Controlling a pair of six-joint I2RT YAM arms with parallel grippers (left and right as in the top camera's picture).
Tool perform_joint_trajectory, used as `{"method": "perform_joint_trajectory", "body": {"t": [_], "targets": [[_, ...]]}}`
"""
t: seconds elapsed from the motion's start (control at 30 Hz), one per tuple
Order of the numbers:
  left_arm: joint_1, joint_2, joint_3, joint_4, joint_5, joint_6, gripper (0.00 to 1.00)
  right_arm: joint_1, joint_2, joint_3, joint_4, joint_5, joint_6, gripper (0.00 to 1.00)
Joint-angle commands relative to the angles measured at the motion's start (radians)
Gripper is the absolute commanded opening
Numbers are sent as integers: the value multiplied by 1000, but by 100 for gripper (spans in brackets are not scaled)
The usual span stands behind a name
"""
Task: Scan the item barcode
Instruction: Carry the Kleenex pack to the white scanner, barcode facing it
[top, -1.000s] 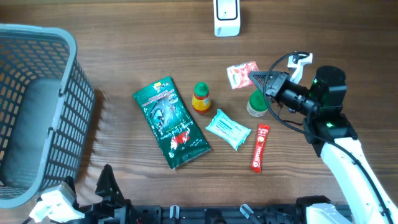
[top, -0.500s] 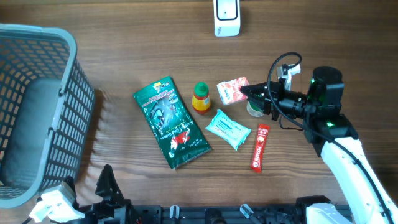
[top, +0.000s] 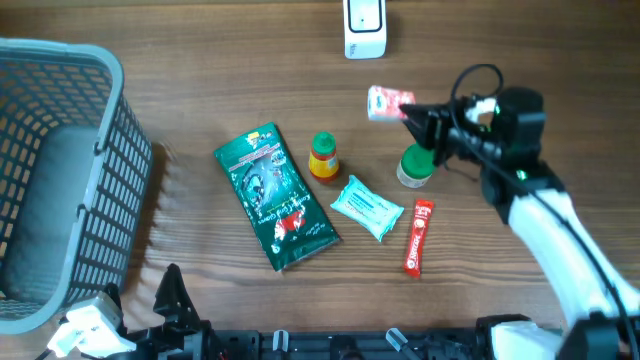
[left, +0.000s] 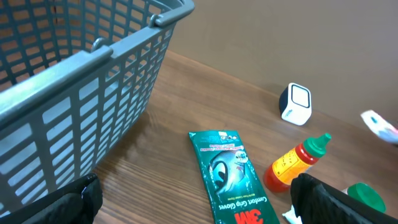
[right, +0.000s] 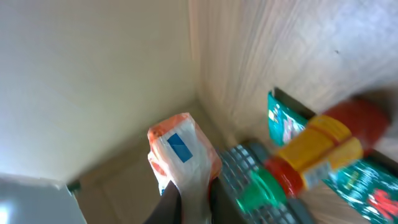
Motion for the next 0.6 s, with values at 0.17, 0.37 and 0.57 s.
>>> {"method": "perform_joint_trajectory", "body": {"t": [0.17, 0.37, 0.57], "targets": [[7, -3, -3, 2, -2, -6, 100, 39, 521, 584, -33, -92, 196, 5], [7, -3, -3, 2, -2, -6, 100, 51, 799, 830, -15, 24, 414, 4], [7, -3, -3, 2, -2, -6, 100, 64, 832, 848, 2, 264, 414, 5]]}}
